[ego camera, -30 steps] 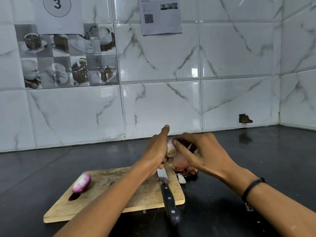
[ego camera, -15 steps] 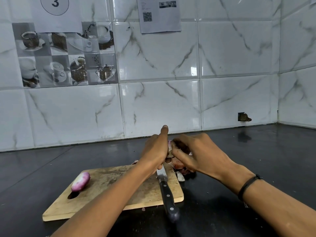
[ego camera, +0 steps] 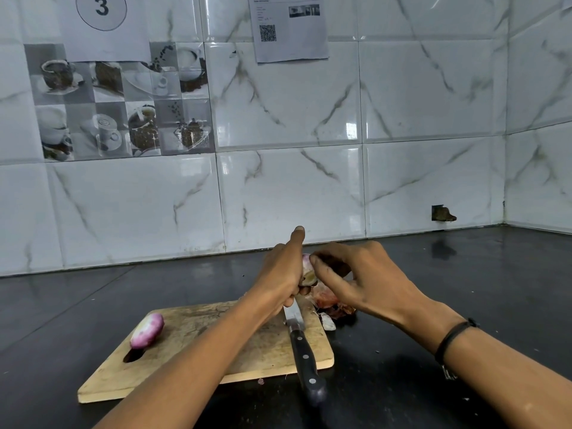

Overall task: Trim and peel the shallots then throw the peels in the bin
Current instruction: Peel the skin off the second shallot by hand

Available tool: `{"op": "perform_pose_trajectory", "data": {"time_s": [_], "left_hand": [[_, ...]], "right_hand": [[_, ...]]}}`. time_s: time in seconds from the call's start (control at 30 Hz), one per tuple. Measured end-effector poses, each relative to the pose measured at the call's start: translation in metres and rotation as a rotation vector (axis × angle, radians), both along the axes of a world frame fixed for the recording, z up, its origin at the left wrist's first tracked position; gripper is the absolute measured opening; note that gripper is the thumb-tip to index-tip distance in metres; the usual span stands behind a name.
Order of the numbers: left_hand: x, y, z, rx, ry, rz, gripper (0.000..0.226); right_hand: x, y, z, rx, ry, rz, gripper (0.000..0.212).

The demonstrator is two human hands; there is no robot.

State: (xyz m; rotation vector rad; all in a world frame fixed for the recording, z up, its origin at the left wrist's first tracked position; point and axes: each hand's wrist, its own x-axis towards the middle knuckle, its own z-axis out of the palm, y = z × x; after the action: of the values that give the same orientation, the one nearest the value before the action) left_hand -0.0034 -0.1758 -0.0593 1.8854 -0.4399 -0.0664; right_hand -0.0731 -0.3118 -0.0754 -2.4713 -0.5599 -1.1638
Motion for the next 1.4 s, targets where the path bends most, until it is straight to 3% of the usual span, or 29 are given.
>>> {"op": "perform_pose_trajectory", "data": {"time_s": [0.3, 0.4, 0.5, 0.6, 0.83, 1.13, 1.27, 1.4], "left_hand": [[0.002, -0.001, -0.003, 0.013, -0.021, 0.01, 0.058], [0.0, -0.001, -0.004, 0.044, -0.032, -0.013, 0.065], [-0.001, 0.0, -0.002, 0.058, -0.031, -0.027, 0.069], [0.003, 0.0, 0.004, 0.009, 0.007, -0.028, 0.066], [0.002, 0.005, 0.006, -0.133, 0.043, -0.084, 0.064], [0.006, 0.005, 0.007, -0.107, 0.079, -0.022, 0.061], [0.001, 0.004, 0.01, -0.162, 0.073, -0.074, 0.04], [-0.003, 0.002, 0.01, -0.151, 0.05, -0.12, 0.041]], "right_hand": [[0.001, -0.002, -0.001, -0.112, 0.015, -0.033, 0.044], [0.001, -0.004, -0.001, -0.129, 0.02, -0.05, 0.029], [0.001, -0.007, 0.001, -0.008, 0.019, -0.041, 0.013], [0.001, -0.005, 0.0, 0.129, 0.023, -0.019, 0.016], [-0.01, 0.003, 0.005, 0.16, 0.039, 0.02, 0.011], [-0.007, 0.006, 0.004, 0.077, 0.045, 0.114, 0.038], [-0.008, 0.005, 0.005, 0.198, -0.002, 0.081, 0.044], [-0.009, 0.007, 0.005, 0.23, 0.006, 0.099, 0.051]]}}
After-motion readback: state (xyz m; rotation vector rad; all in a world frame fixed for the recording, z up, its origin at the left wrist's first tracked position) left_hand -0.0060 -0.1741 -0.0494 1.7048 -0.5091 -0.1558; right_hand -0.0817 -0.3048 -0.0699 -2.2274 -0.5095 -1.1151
